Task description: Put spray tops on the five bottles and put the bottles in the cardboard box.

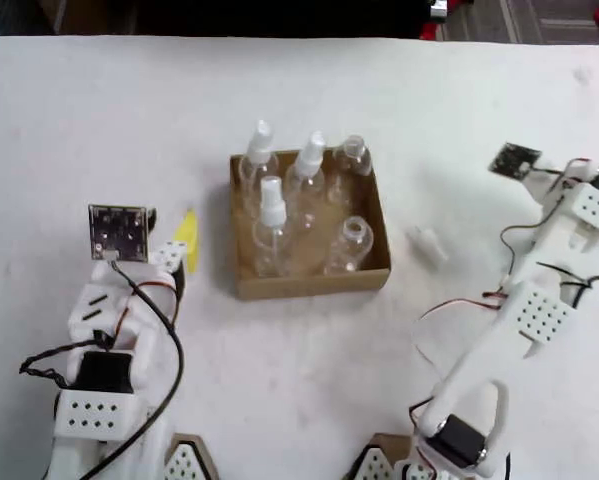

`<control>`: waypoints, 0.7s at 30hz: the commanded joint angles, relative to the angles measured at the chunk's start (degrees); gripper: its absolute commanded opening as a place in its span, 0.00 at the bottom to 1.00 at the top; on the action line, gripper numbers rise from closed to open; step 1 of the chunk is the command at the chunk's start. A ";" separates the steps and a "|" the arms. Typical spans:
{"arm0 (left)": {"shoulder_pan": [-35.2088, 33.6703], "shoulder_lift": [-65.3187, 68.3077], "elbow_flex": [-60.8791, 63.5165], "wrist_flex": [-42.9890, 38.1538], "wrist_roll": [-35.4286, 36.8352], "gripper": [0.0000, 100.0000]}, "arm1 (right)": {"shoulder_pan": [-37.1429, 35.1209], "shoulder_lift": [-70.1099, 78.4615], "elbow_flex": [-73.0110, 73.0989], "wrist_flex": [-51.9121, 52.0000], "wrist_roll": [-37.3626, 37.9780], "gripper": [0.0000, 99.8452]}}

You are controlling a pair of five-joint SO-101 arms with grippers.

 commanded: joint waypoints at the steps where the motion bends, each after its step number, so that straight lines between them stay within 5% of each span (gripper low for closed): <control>1: 0.75 -1.19 -0.18 -1.23 -0.26 0.17 | 3.82 -5.23 -0.44 2.15 0.62 0.02; 5: 0.75 -1.19 -0.18 -1.23 -0.35 0.17 | 3.30 -12.53 -0.44 2.24 -5.63 0.03; 8: 0.75 -1.19 -0.18 -1.23 -0.35 0.17 | 3.21 -18.42 0.35 2.42 -6.51 0.15; 11: 0.75 -1.19 -0.18 -1.23 -0.44 0.17 | 4.88 -22.73 3.78 2.51 -0.88 0.25; 21: 0.75 -1.19 -0.35 -1.23 -0.44 0.17 | 8.22 -52.79 50.55 2.33 21.71 0.23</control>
